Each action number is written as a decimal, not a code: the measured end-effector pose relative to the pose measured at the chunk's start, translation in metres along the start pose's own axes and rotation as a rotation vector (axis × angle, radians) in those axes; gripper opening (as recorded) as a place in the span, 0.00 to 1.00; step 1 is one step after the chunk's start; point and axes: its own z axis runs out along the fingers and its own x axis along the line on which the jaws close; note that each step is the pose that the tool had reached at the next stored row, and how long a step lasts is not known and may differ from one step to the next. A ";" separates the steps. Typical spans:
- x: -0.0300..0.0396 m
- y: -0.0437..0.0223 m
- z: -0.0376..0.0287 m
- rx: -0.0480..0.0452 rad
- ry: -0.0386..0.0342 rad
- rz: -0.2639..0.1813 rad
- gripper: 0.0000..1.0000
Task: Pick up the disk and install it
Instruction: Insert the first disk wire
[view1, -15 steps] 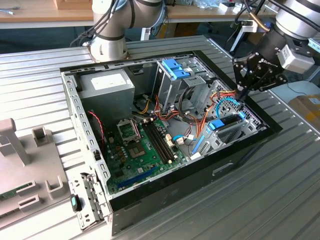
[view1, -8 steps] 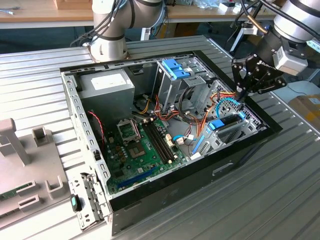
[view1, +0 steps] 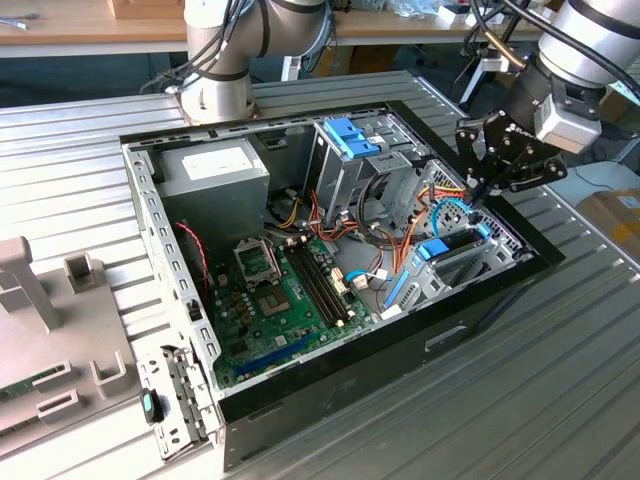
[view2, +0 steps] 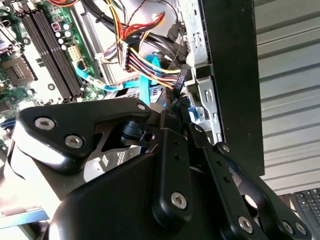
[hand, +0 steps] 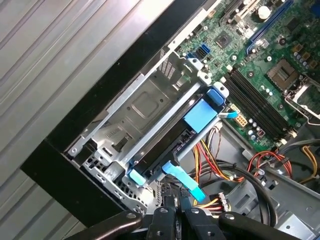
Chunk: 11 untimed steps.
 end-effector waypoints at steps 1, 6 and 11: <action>-0.0018 0.0020 0.0002 -0.0009 0.0017 0.003 0.15; -0.0157 0.0182 0.0007 0.0004 0.0030 0.003 0.15; -0.0186 0.0217 0.0011 0.0003 0.0041 0.011 0.15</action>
